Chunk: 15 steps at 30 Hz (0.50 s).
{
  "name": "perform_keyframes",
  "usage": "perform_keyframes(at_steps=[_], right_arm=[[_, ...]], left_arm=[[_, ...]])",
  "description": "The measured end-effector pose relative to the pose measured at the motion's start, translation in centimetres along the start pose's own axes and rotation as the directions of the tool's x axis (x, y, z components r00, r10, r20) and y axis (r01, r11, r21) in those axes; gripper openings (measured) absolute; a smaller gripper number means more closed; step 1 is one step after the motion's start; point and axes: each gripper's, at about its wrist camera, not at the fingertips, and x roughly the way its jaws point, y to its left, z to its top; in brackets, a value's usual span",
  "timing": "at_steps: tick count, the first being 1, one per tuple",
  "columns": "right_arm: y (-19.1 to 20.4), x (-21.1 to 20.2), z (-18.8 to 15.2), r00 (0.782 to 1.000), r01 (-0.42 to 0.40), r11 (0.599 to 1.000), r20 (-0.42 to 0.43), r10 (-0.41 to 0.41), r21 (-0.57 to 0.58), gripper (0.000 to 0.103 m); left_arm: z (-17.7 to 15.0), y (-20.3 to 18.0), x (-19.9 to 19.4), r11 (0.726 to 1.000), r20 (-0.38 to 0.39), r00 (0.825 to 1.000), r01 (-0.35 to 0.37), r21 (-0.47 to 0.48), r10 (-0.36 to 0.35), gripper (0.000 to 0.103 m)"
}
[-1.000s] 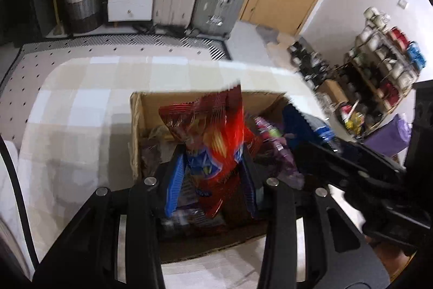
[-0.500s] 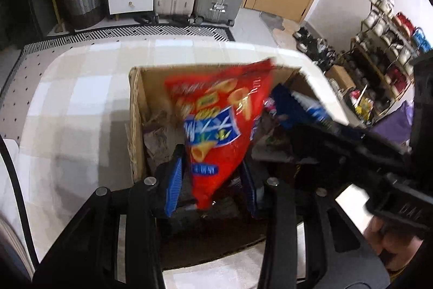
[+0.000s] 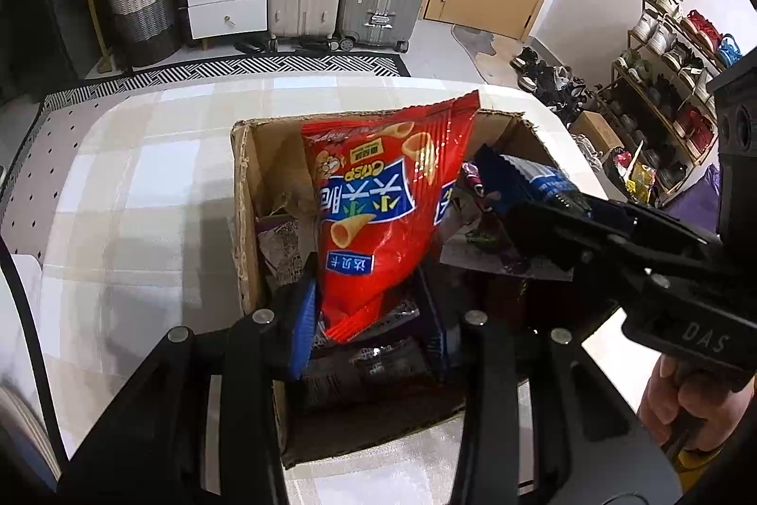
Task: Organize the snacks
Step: 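Lower both packs into the box and open both tools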
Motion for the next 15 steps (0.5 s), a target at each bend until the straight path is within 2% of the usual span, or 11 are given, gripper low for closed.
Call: perform_keyframes(at_steps=[4, 9, 15], right_arm=[[-0.1, -0.2, 0.2, 1.000, 0.013, 1.000, 0.002, -0.013, -0.003, 0.047], [0.0, -0.4, 0.2, 0.999, 0.043, 0.999, 0.011, -0.043, -0.015, 0.047], [0.3, -0.2, 0.1, 0.999, 0.048, 0.999, 0.014, -0.048, -0.019, 0.047]], left_arm=[[0.0, 0.0, -0.7, 1.000, 0.007, 1.000, 0.013, -0.004, -0.013, 0.035], [0.4, -0.6, -2.1, 0.999, 0.023, 1.000, 0.015, 0.033, -0.016, 0.035], [0.6, -0.7, -3.7, 0.999, 0.041, 0.999, 0.025, 0.025, -0.026, 0.041]])
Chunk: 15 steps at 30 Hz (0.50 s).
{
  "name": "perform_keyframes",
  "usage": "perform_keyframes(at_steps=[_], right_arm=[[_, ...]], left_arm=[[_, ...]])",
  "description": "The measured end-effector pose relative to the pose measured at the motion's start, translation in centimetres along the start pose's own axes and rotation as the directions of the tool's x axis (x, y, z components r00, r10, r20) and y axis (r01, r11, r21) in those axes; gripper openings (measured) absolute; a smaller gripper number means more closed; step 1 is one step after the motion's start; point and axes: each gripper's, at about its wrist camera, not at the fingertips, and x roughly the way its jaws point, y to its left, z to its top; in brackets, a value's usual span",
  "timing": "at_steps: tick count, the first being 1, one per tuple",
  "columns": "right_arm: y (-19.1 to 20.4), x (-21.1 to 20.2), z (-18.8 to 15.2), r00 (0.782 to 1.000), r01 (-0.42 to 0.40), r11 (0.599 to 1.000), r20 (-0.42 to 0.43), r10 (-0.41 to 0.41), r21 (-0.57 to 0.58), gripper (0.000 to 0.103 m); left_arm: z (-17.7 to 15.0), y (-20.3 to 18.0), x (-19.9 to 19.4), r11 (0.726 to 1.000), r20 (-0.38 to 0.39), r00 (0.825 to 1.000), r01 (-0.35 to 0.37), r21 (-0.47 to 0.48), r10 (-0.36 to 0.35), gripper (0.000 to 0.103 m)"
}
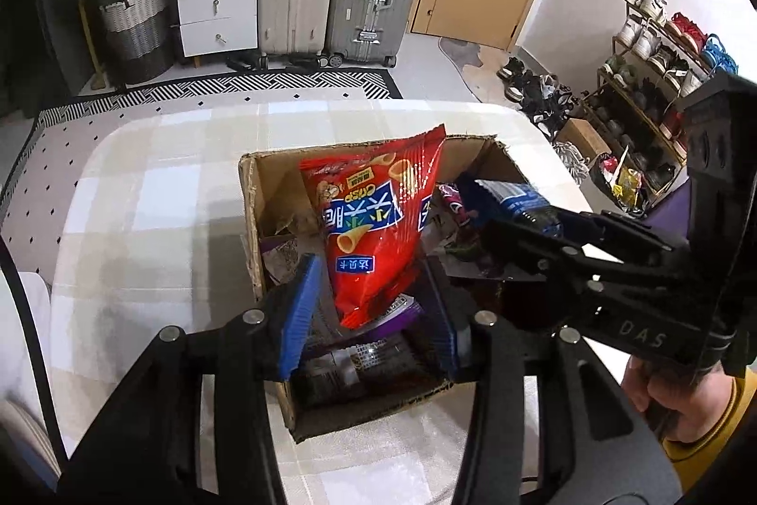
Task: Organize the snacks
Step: 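Lower both packs into the box and open both tools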
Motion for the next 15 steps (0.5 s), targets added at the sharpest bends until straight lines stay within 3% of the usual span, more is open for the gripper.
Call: perform_keyframes(at_steps=[5, 15], right_arm=[[1.4, -0.1, 0.1, 1.000, -0.005, 0.999, 0.012, 0.006, -0.045, 0.047], [2.8, 0.0, 0.2, 0.998, 0.054, 0.994, 0.020, -0.053, -0.095, 0.051]], left_arm=[[-0.1, 0.5, -1.2, 1.000, 0.014, 1.000, 0.013, -0.026, -0.013, 0.041], [-0.6, 0.8, -2.6, 0.998, 0.024, 0.998, -0.052, -0.043, 0.053, 0.049]])
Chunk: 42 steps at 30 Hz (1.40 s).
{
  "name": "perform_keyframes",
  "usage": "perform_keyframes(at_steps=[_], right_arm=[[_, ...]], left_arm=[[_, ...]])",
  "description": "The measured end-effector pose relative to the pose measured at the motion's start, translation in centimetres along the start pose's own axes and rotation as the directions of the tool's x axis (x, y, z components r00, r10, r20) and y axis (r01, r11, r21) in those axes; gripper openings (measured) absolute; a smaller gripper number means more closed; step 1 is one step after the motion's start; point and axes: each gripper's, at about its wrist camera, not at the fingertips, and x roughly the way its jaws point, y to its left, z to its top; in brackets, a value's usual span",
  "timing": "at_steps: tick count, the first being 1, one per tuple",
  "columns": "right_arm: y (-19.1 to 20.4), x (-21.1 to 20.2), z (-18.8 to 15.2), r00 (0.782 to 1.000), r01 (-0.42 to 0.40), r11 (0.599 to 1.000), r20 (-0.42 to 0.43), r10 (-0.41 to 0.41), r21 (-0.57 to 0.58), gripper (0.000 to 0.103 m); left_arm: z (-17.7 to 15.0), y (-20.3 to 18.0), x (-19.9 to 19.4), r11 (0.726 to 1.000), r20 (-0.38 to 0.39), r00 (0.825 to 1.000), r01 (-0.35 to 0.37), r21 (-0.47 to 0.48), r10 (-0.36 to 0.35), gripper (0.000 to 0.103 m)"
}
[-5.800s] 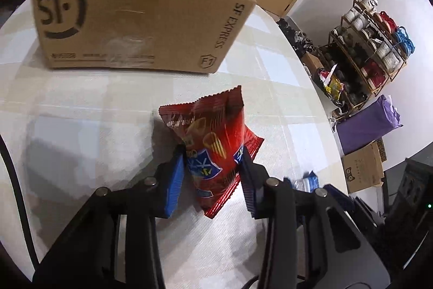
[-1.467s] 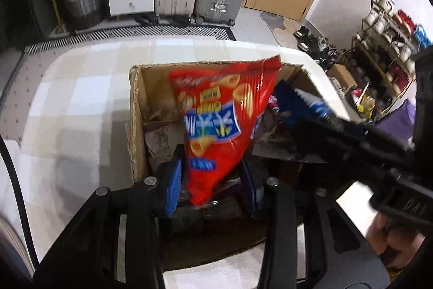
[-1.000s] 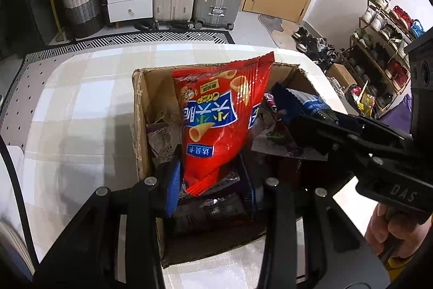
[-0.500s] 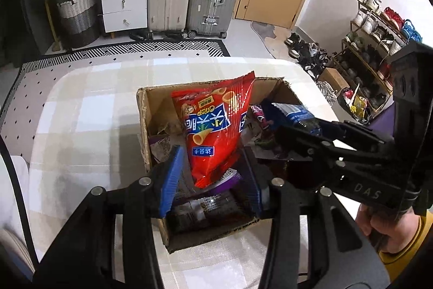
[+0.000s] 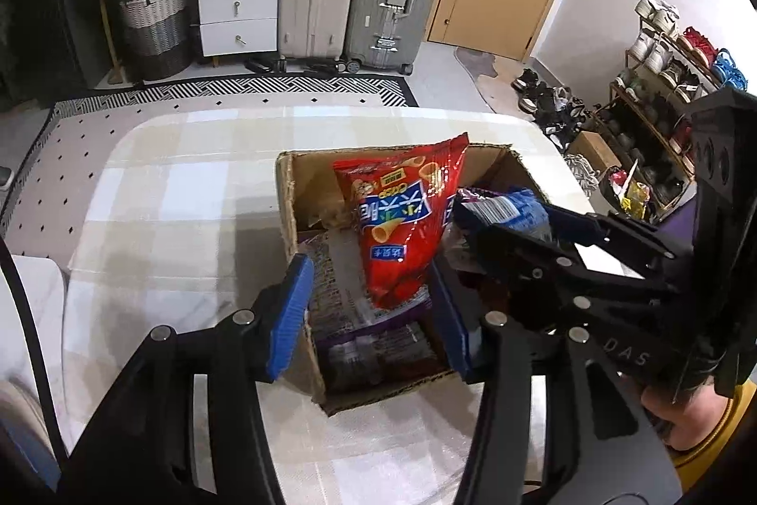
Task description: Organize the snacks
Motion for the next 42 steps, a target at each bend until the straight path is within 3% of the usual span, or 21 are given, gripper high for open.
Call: perform_keyframes(at_steps=[4, 20, 25, 32, 42], right_arm=[[-0.2, -0.6, -0.1, 1.000, 0.012, 1.000, 0.011, -0.012, -0.007, 0.052], [0.2, -5.9, -1.2, 0.997, 0.009, 1.000, 0.081, -0.009, 0.004, 0.052], [0.9, -8.9, -2.4, 0.994, -0.008, 1.000, 0.105, 0.007, 0.002, 0.052], [2.2, -14.0, -4.8, 0.989, -0.045, 0.999, 0.141, 0.043, 0.009, 0.052], [6.2, -23.2, -10.5, 0.971, -0.062, 0.998, 0.231, 0.063, -0.010, 0.052]], left_arm=[[-0.3, 0.3, -0.6, 1.000, 0.009, 1.000, -0.021, -0.017, 0.021, 0.062], [-2.5, -1.1, -5.8, 0.999, 0.062, 0.998, -0.029, -0.024, 0.030, 0.070], [-3.8, -3.2, -9.3, 0.999, 0.132, 0.990, -0.043, 0.000, 0.043, 0.070], [-6.3, -6.0, -13.9, 0.998, 0.159, 0.986, -0.061, 0.014, 0.058, 0.070], [-12.3, -9.0, -22.9, 0.999, 0.207, 0.977, -0.052, 0.013, 0.049, 0.073]])
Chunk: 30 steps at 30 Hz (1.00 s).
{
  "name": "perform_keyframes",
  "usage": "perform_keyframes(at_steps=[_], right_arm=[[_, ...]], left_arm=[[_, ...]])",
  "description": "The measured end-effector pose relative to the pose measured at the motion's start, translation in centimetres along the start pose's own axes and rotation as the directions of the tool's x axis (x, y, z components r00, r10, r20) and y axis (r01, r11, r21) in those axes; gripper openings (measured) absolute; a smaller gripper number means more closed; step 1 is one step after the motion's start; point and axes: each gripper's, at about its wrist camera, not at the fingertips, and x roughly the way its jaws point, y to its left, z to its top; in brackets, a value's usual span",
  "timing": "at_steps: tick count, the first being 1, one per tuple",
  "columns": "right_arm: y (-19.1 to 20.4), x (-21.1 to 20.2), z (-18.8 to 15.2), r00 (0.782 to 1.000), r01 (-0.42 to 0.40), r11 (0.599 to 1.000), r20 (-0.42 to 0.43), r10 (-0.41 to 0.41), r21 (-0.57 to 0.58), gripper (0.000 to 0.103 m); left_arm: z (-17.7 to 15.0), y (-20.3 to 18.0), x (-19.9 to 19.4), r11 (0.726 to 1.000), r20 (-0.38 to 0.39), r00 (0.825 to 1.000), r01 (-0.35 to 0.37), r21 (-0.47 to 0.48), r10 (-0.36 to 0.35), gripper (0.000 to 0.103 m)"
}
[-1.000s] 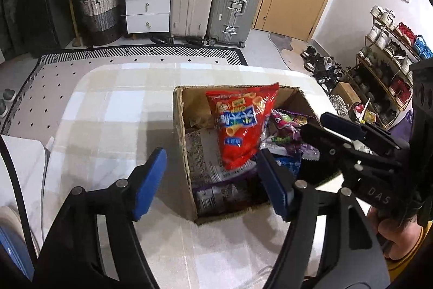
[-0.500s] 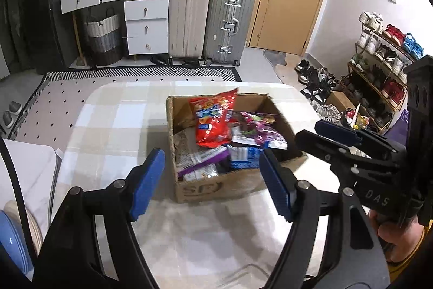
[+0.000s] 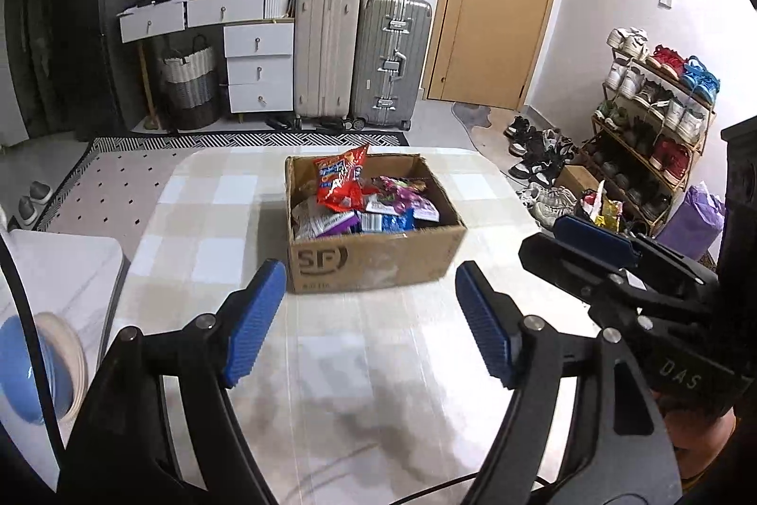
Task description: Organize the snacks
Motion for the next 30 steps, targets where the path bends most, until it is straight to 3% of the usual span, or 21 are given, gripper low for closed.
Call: perform_keyframes(at_steps=[5, 9, 14, 18, 19, 23, 27, 30], right_arm=[[2.1, -4.2, -2.2, 0.999, -0.006, 1.000, 0.033, 0.006, 0.000, 0.052], [3.5, -7.0, -4.2, 0.998, -0.007, 1.000, 0.057, 0.006, 0.013, 0.059], [5.1, -9.8, -6.6, 0.996, -0.007, 1.000, 0.085, 0.006, 0.010, 0.062], [5.1, -11.0, -8.7, 0.991, 0.009, 0.999, 0.135, -0.016, 0.048, 0.084], [4.8, -10.9, -8.9, 0.990, 0.004, 0.998, 0.141, -0.012, 0.058, 0.089], [4.2, -9.8, -9.9, 0.991, 0.004, 0.998, 0.134, -0.013, 0.065, 0.089], [4.3, -7.1, -10.2, 0.991, 0.027, 1.000, 0.128, -0.028, 0.006, 0.089], [3.4, -4.8, -9.8, 0.988, 0.054, 0.999, 0.148, -0.052, -0.005, 0.091]], left_arm=[[-2.9, -0.8, -5.6, 1.000, 0.030, 1.000, -0.005, -0.012, 0.006, 0.078], [-5.3, -1.2, -10.1, 1.000, 0.061, 0.998, -0.003, -0.014, 0.004, 0.080], [-8.3, -2.0, -14.4, 0.999, 0.112, 0.993, -0.045, -0.006, 0.046, 0.086], [-10.7, -1.7, -16.9, 0.995, 0.179, 0.979, -0.094, -0.029, 0.098, 0.102], [-11.0, -1.5, -17.2, 0.995, 0.192, 0.977, -0.091, -0.033, 0.096, 0.102], [-12.0, -1.2, -16.6, 0.995, 0.207, 0.973, -0.094, -0.031, 0.099, 0.102], [-12.3, -0.6, -13.4, 0.983, 0.216, 0.959, -0.181, -0.033, 0.184, 0.102], [-12.5, 0.4, -10.9, 0.983, 0.198, 0.964, -0.167, -0.070, 0.178, 0.102]])
